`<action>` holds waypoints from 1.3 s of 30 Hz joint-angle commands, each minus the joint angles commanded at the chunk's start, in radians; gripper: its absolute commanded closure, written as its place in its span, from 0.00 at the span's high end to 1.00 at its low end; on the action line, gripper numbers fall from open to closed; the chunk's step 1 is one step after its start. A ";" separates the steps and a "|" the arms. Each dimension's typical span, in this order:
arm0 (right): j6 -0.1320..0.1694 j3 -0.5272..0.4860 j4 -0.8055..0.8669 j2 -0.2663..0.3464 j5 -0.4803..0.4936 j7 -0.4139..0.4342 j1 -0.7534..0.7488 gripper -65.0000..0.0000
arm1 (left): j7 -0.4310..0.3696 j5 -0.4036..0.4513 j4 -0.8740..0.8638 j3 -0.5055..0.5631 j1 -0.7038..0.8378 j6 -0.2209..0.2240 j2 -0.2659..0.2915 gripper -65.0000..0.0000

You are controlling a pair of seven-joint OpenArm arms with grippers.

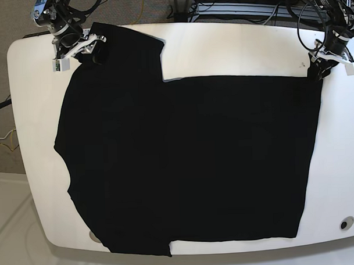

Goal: Fold the T-shirt properly

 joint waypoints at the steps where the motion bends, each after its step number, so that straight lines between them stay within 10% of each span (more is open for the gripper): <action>1: -0.001 -0.001 0.001 0.000 0.000 0.000 0.001 0.50 | 0.003 -0.001 0.003 0.001 0.001 0.000 0.000 0.64; 39: 0.002 0.000 -0.004 -0.002 -0.011 -0.033 0.002 0.50 | 0.091 0.015 0.047 0.034 -0.043 0.000 0.023 0.59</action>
